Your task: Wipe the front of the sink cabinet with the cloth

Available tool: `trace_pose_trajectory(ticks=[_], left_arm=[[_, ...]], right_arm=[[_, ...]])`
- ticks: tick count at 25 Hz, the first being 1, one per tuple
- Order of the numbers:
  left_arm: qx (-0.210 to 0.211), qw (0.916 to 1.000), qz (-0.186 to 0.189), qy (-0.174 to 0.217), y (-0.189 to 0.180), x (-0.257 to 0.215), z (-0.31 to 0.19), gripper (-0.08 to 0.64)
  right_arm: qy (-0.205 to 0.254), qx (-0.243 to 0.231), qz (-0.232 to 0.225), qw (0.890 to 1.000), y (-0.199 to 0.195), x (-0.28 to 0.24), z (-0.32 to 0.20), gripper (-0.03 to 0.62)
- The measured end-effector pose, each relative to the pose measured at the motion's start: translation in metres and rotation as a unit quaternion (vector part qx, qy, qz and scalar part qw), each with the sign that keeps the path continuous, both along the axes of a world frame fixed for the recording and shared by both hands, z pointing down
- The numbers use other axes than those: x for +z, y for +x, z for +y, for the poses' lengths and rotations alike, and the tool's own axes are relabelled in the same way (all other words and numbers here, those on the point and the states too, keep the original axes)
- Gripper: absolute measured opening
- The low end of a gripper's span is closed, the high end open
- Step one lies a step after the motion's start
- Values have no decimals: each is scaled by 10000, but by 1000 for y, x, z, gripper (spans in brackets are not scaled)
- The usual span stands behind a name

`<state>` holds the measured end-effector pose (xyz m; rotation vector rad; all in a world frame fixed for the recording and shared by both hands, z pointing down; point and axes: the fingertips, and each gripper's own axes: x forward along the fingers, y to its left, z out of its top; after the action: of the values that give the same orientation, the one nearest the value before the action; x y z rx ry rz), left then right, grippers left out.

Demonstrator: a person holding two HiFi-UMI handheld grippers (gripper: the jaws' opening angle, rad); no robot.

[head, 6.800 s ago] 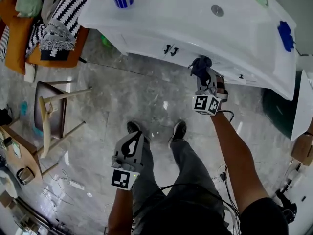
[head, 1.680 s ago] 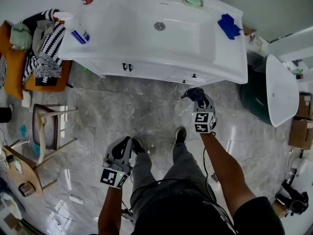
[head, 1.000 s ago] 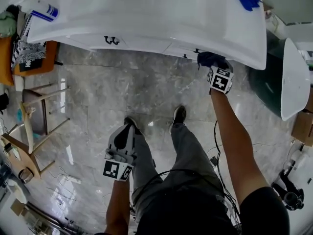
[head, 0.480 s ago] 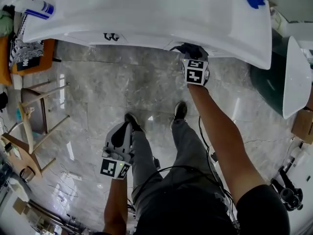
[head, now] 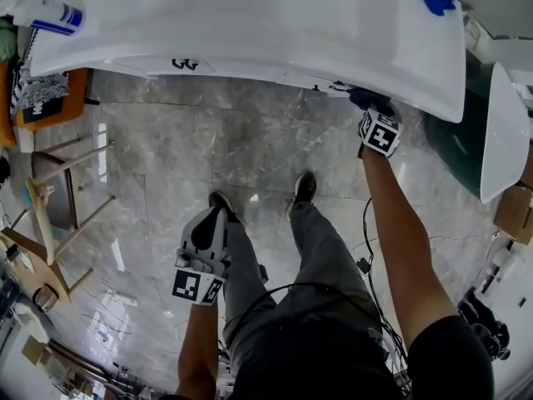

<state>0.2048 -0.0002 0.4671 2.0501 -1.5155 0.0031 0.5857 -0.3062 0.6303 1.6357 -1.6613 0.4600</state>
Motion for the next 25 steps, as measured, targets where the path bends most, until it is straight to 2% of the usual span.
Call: trace_pose_trajectory(ticks=[3,7,10,13,14,18,22,25], left_arm=[[22,10000,-35,-35,0,6,-1,4],[-8,9999,-63,-112,-2,27,1,5],[3,9997,-101,-221,-4,42,10,4],[-17,9996,-126,-266,-8,54,16,5],[-29,9995,-129,-277,-9,59,17,4],[-42,9993,-107,-345,-8,79,18,4],[-60,9992,-75,-377,-3,92,17,4],[-35,9989,-46,-468,2,102,21,4]], right_arm=[[-200,-206,-100,9995,-5,25,-3,46],[-375,-534,-470,9968,-63,71,-13,46],[-397,-398,-714,9959,-103,103,-12,46],[-194,-148,-704,9972,-122,116,-8,46],[-173,-209,-788,9965,-130,120,-4,46],[-279,-1355,-1004,9853,-185,142,8,46],[-176,-1453,-1282,9809,-195,161,0,46],[-258,-1347,-1141,9840,-171,175,5,46]])
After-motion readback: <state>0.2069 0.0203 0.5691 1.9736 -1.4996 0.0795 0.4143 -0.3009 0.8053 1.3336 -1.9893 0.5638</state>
